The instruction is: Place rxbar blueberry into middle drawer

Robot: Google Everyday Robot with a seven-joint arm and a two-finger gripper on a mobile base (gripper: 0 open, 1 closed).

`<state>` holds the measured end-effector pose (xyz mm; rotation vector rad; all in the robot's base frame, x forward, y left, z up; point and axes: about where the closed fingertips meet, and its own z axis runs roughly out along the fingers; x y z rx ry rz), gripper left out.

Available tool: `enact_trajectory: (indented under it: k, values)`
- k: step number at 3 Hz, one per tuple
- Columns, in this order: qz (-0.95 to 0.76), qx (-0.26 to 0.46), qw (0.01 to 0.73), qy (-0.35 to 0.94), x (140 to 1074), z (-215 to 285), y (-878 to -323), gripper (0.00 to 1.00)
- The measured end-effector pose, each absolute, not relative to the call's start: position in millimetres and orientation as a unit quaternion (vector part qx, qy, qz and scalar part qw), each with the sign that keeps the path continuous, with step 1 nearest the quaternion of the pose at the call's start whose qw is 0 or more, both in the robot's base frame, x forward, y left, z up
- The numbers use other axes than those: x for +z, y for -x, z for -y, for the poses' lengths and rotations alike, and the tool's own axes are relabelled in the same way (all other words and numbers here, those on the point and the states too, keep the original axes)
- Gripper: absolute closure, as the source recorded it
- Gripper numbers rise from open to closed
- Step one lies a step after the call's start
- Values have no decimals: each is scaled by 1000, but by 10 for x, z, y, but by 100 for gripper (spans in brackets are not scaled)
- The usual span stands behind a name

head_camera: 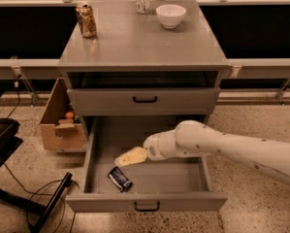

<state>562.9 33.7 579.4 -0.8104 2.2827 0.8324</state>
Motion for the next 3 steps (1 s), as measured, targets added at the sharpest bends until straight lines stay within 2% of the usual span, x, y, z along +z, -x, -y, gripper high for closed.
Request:
enact_trajectory:
  k: [2,3]
  values:
    - [-870,242,247,351,7119,345,-5180,0]
    - [-891,218,185,353,7482,677,-4677,0]
